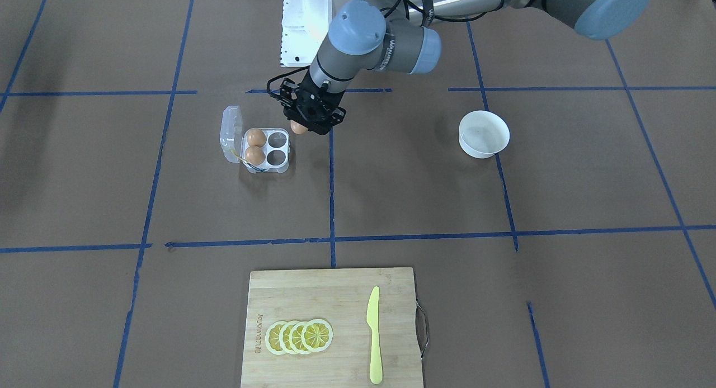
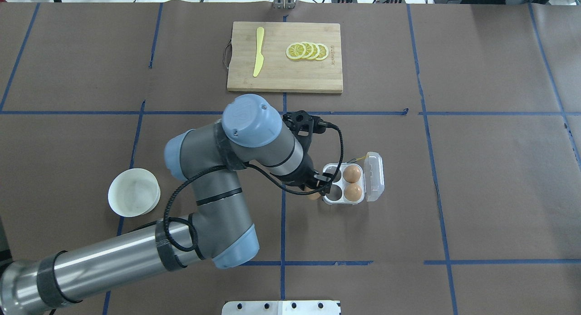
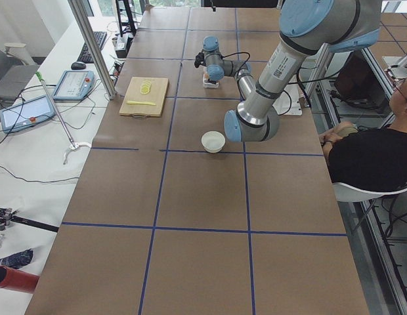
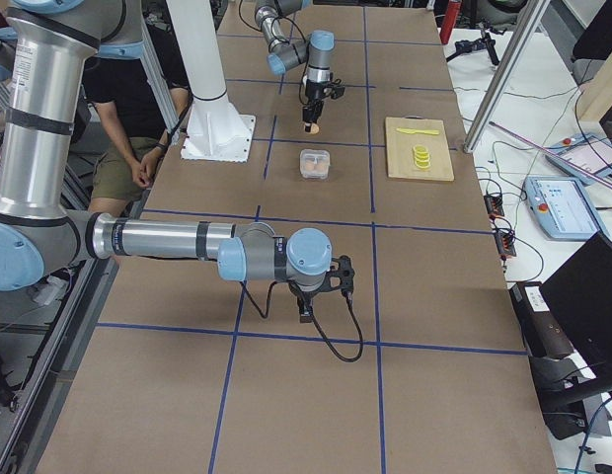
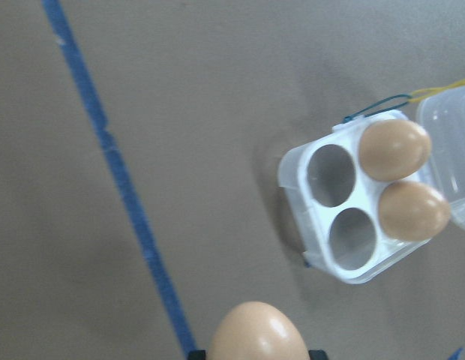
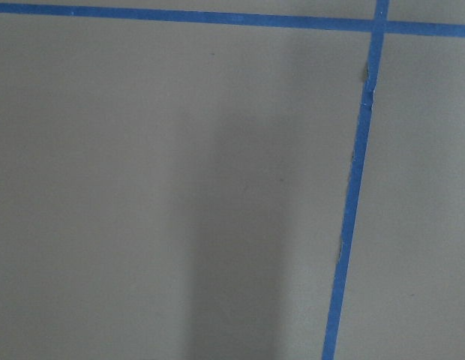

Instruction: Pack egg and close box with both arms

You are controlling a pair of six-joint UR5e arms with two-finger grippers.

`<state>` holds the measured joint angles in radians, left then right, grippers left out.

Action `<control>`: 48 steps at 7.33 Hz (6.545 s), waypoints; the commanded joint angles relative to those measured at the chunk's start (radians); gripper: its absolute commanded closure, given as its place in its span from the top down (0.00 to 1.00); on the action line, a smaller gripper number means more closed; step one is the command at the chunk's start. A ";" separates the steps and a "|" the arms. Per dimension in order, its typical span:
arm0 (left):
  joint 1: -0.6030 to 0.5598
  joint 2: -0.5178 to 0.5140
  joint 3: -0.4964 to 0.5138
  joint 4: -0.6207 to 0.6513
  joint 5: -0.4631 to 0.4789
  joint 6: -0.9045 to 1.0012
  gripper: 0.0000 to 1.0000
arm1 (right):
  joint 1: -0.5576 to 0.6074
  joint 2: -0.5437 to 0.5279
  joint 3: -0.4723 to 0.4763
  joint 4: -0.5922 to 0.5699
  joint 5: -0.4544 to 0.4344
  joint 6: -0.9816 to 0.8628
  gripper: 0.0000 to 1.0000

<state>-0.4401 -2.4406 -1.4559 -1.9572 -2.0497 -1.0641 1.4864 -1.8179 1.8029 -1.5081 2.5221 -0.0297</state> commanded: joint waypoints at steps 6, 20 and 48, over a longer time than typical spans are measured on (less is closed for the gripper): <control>0.035 -0.075 0.098 -0.057 0.078 -0.085 0.70 | 0.000 0.000 0.006 0.002 0.001 0.001 1.00; -0.392 0.523 -0.438 0.166 -0.009 0.655 0.87 | -0.780 0.352 0.023 0.606 -0.465 1.428 1.00; -1.083 0.930 -0.245 0.351 -0.238 1.063 1.00 | 0.017 -0.084 0.142 0.152 -0.101 0.287 1.00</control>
<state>-1.5240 -1.5034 -1.7046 -1.6089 -2.2884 -0.0003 1.5038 -1.9022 1.9440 -1.3589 2.4177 0.2579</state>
